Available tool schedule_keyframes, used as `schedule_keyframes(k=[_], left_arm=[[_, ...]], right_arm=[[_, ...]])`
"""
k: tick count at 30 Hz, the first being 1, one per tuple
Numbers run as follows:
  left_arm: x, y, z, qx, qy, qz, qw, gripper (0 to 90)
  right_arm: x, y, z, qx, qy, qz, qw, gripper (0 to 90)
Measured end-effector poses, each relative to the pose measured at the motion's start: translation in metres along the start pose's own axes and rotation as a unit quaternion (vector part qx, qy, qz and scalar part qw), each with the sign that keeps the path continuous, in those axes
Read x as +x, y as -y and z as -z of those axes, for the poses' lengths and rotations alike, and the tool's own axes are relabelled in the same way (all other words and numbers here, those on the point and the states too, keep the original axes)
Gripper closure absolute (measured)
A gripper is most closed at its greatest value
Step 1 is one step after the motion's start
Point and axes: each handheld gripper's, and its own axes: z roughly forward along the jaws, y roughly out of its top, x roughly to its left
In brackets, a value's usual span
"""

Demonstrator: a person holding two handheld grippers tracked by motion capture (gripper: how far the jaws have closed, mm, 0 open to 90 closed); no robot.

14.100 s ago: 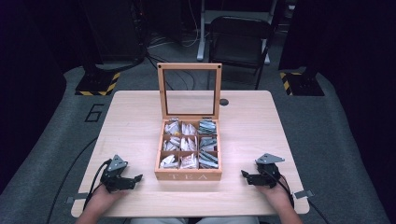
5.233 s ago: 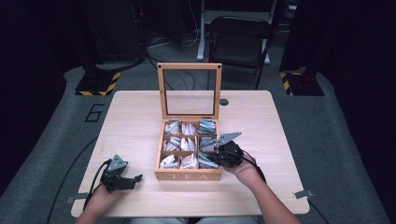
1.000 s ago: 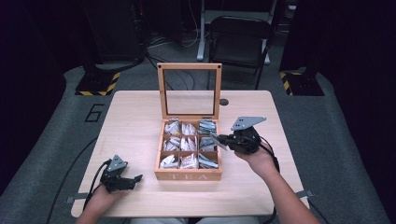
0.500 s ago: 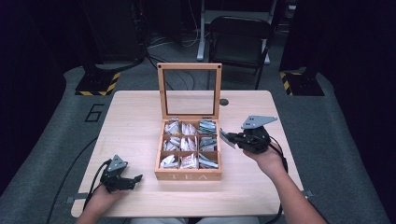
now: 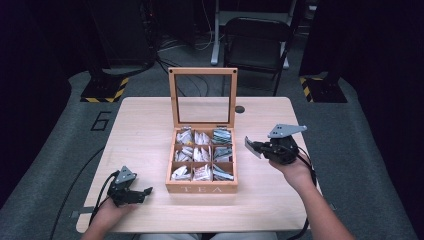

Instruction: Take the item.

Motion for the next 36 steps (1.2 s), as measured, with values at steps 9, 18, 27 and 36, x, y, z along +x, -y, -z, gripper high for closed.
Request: schedule_keyframes(k=[9, 18, 27, 36], left_arm=[[0.0, 0.0, 0.0, 0.0, 0.0, 0.0, 1.0, 12.5], [0.0, 0.0, 0.0, 0.0, 0.0, 0.0, 1.0, 12.5], [0.0, 0.0, 0.0, 0.0, 0.0, 0.0, 1.0, 12.6], [0.0, 0.0, 0.0, 0.0, 0.0, 0.0, 1.0, 12.5]], right_arm=[[-0.009, 0.011, 0.007, 0.004, 0.016, -0.011, 0.9998, 88.8], [-0.015, 0.019, 0.011, 0.008, 0.029, -0.018, 0.9994, 88.8], [-0.02, 0.03, 0.01, 0.014, 0.041, -0.025, 0.9987, 88.8], [-0.025, 0.045, 0.007, 0.027, 0.049, -0.037, 0.9978, 88.7]])
